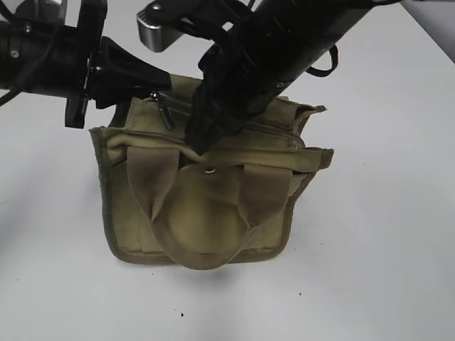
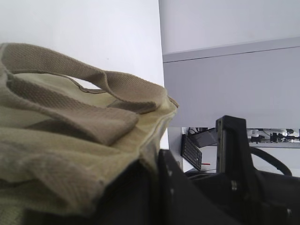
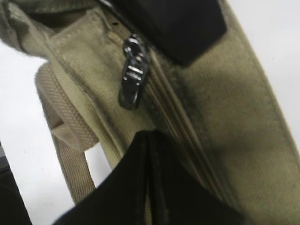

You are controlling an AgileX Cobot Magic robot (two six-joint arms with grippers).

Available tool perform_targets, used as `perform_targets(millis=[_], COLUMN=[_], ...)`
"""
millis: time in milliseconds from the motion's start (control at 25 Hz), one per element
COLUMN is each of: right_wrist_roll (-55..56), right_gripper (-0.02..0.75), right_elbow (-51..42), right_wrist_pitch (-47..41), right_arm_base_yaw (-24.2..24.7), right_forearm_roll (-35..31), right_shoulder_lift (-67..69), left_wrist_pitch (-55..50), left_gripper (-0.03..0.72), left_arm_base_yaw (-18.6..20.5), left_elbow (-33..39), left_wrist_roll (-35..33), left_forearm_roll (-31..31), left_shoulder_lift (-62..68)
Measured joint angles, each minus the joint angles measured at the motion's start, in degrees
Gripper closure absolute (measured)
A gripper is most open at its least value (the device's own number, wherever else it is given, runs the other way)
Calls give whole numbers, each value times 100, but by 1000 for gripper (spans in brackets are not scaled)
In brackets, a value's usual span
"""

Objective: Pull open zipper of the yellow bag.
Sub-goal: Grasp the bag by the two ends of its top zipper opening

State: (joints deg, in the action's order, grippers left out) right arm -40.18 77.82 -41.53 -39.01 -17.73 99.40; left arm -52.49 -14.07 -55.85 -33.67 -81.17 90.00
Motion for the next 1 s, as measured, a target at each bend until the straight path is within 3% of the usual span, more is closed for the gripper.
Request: perform_targets(millis=[320,520,640,1000], right_wrist_roll=[165,173,180,670], right_gripper=[711,477,386,361], right_elbow=[0,0,0,0], right_wrist_pitch=[86,350,470,970], right_arm_base_yaw=[0,0,-7,-332], right_forearm_roll=[-104,-220,-370,88], right_shoulder_lift=[-155,-344,-310,-112], left_wrist_pitch=[-6,-35,0,182], left_gripper=[685,685,685,685], left_arm_base_yaw=[0,0,0,0], left_elbow=[0,0,0,11], left_wrist_roll=[0,0,0,0], left_forearm_roll=[-15,-59,-94,-241], left_shoulder_lift=[0,0,0,0])
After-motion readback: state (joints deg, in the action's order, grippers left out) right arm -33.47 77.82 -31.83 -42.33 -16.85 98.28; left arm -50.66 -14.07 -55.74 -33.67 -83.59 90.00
